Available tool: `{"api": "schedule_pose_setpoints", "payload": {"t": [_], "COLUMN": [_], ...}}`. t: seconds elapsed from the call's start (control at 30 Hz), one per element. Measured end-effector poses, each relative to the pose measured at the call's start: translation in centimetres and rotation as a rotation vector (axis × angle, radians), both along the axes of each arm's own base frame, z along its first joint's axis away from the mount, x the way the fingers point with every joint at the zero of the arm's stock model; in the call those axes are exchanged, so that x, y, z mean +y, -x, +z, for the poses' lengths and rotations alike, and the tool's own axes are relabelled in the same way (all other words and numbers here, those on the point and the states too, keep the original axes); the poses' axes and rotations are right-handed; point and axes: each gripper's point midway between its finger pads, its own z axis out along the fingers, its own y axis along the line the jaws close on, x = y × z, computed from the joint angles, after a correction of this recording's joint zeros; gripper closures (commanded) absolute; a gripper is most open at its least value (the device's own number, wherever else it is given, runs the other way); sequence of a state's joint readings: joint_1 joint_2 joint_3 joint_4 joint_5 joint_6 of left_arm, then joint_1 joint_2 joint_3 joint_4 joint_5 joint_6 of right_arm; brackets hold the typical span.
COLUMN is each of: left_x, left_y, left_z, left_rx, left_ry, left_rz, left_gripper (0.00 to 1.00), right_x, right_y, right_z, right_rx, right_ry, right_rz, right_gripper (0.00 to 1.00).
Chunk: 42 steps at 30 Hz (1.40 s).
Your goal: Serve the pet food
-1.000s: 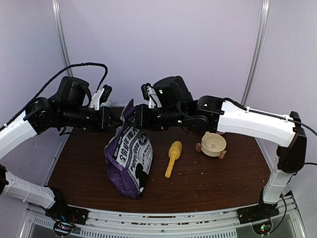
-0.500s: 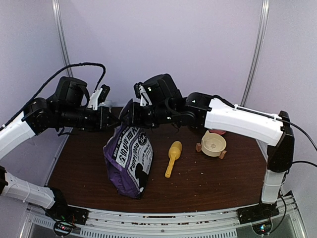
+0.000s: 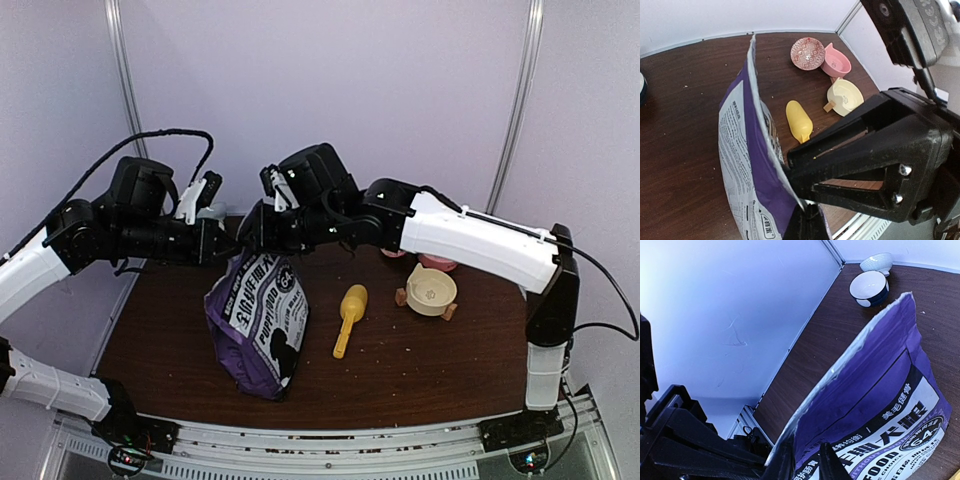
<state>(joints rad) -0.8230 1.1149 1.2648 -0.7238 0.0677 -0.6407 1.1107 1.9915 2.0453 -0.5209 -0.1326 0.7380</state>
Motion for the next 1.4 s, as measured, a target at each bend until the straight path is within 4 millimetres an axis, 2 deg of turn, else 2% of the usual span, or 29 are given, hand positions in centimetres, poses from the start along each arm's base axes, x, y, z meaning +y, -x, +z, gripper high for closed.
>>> {"api": "schedule_pose_setpoints", "payload": {"t": [0.1,0.13,0.5,1.07,1.2,1.4], "left_x": [0.0,0.0,0.4,0.7,1.3,1.7], "left_y": [0.1,0.1,0.0,-0.1,-0.3,-0.4], "left_z": [-0.1,-0.1,-0.6,-0.6,0.2,0.3], "left_rx": [-0.025,-0.034,-0.096,-0.112,-0.142,-0.147], "left_ry": [-0.025,-0.033,-0.115,-0.136,-0.128,-0.134], "left_rz": [-0.028,-0.038,-0.075,-0.055,-0.026,-0.007], "left_gripper": [1.0,1.0,1.0,1.0,1.0,1.0], "right_x": [0.2,0.3,-0.1,-0.5,-1.2,-1.8], "right_y": [0.1,0.2,0.0,-0.1,-0.1,0.0], "right_z": [0.0,-0.1,-0.3,-0.7,-1.9,-3.3], "right_rx": [0.003,0.001,-0.06,-0.109,-0.097,-0.088], "right_ry": [0.001,0.001,0.054,0.106,0.157,0.212], "right_rz": [0.029,0.041,0.021,-0.046,-0.052,-0.052], "right_gripper": [0.98,1.0,1.0,1.0,1.0,1.0]}}
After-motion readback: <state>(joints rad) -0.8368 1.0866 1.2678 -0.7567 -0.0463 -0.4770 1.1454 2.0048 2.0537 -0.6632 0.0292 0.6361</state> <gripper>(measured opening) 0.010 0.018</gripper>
